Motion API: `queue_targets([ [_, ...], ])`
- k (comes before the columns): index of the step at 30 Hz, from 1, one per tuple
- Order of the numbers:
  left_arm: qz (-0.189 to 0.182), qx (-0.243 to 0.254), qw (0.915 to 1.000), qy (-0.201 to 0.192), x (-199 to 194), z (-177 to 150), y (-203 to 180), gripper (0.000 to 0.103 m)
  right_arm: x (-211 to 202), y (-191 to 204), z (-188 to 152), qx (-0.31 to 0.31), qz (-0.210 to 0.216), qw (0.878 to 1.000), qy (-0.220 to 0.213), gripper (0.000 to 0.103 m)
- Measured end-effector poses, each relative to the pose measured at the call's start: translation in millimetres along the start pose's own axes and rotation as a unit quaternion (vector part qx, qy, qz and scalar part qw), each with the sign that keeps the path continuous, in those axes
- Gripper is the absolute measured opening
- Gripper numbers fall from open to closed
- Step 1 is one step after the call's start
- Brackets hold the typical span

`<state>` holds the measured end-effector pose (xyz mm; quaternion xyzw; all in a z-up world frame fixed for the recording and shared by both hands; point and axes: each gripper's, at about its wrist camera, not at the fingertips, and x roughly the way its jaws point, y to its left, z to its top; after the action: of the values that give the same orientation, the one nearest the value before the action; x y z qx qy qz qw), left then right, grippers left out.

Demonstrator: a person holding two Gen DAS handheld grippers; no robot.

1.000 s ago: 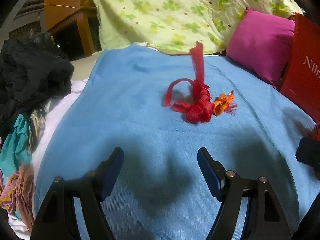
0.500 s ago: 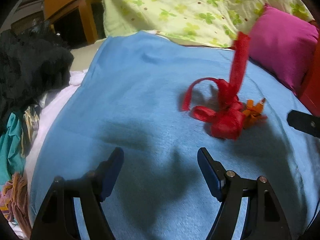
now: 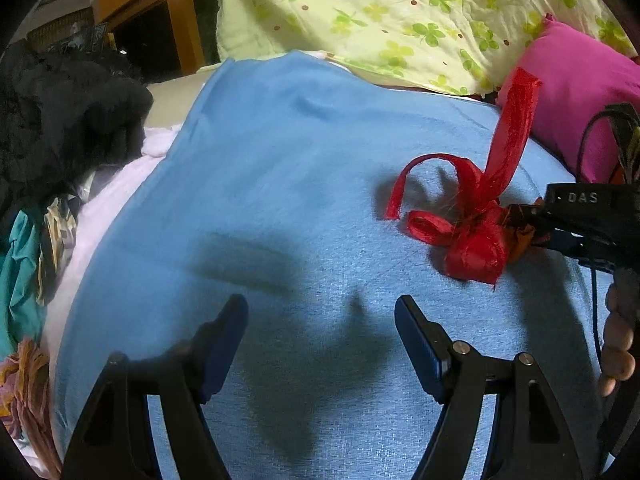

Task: Collect trash
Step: 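Grasp the orange bundle with the right tool while the left tool approaches the red ribbon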

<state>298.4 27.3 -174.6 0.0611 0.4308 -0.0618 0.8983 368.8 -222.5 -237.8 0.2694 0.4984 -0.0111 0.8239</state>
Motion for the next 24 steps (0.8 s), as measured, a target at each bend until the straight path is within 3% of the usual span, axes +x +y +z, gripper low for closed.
queue_targets([
  [11, -0.001, 0.000, 1.0000, 0.000, 0.5, -1.2, 2.1, 0.076, -15.6, -0.6, -11.7, -0.038, -0.009, 0.999, -0.019, 0.034],
  [24, -0.005, 0.012, 0.9999, -0.005, -1.3, -0.7, -9.0, 0.076, -66.0, -33.2, -46.6, -0.036, 0.028, 0.999, -0.020, 0.034],
])
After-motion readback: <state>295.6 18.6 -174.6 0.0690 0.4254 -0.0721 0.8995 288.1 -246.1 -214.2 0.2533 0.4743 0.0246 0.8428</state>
